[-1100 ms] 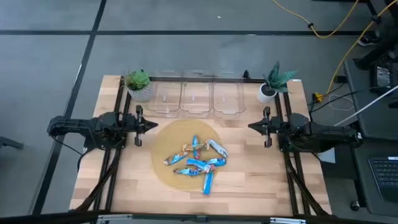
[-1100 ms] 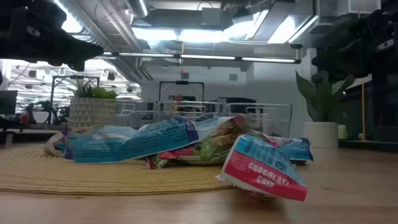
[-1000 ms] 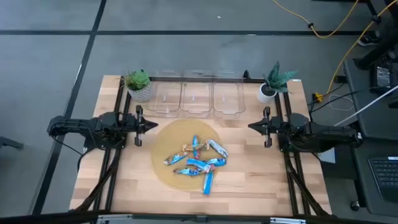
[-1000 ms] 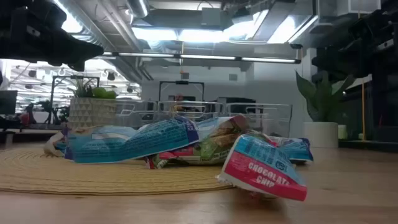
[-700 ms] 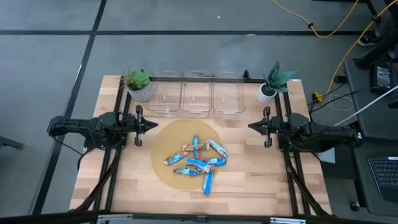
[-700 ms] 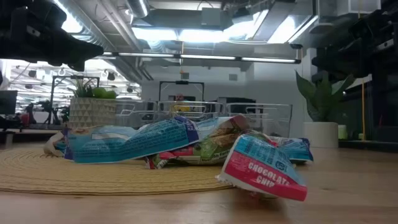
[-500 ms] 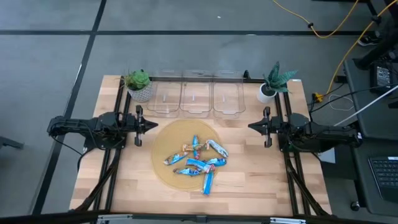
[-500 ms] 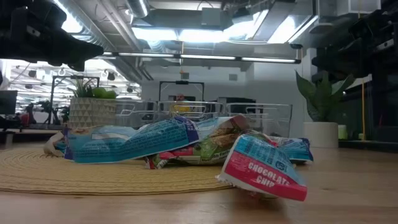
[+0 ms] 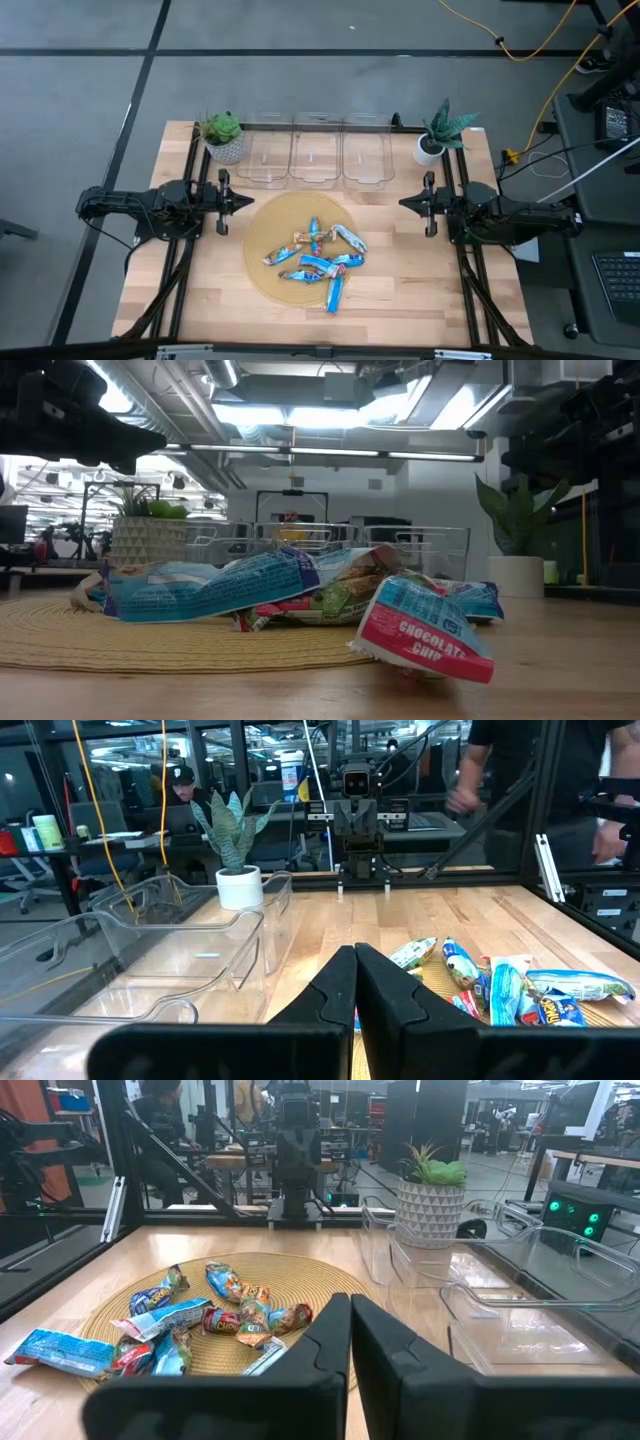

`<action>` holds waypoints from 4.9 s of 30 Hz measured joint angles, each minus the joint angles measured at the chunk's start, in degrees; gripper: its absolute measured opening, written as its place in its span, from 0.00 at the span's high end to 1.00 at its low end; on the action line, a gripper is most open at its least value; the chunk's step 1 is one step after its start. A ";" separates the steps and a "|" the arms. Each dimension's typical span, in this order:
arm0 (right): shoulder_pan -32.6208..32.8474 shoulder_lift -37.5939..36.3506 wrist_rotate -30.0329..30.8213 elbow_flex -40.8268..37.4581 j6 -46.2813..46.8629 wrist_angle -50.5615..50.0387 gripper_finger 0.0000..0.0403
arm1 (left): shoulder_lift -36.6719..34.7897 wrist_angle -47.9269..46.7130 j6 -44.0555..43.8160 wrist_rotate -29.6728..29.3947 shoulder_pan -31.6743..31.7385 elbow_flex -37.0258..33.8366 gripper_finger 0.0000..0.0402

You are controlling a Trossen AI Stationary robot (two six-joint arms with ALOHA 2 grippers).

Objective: Pick and place Granola Bars by type

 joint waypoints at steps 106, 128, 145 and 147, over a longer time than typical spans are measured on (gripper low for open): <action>0.00 -0.02 4.09 0.02 11.60 18.44 0.96 | -0.02 5.68 -7.54 -5.23 -0.02 0.00 1.00; -0.02 0.00 4.07 0.02 11.80 19.92 0.96 | 4.15 6.49 -13.17 -11.67 -0.02 7.28 1.00; 0.00 0.02 4.07 0.02 7.31 19.56 0.96 | 48.05 -26.25 -16.48 7.16 -0.11 56.02 1.00; 0.00 0.02 4.07 0.02 7.30 19.56 0.96 | 51.21 -26.53 -18.81 9.41 -0.35 58.55 1.00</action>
